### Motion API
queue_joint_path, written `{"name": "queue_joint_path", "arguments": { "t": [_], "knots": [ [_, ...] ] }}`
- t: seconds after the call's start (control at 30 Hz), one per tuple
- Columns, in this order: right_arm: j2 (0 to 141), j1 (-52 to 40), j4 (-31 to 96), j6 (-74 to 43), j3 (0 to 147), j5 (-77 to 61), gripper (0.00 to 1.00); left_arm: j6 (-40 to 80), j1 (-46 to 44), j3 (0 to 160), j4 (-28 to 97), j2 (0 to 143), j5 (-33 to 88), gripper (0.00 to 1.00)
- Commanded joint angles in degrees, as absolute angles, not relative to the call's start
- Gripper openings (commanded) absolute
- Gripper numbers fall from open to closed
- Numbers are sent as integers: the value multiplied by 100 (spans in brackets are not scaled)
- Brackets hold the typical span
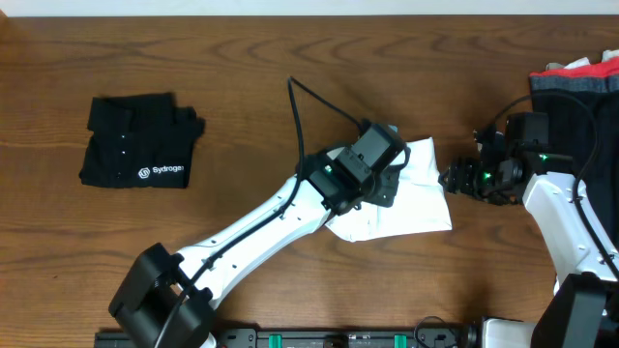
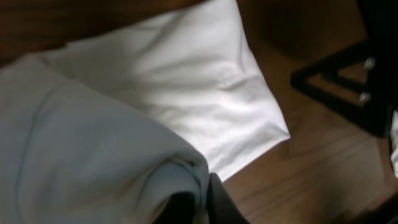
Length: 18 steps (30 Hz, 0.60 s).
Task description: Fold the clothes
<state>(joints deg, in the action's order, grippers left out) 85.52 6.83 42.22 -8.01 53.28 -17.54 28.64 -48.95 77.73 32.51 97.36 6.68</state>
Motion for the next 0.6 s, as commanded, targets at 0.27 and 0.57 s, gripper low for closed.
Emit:
{"name": "queue_joint_path", "arguments": {
  "t": [0.27,0.57],
  "knots": [
    [9247,709,3704,-1046,5240,-1433,39,2711,-4718,8217,3920,9717,224,6],
    [9463,711,3557,-1044,5240,-1658,41,2261,-3813,8217,4729,9642,58,6]
  ]
}}
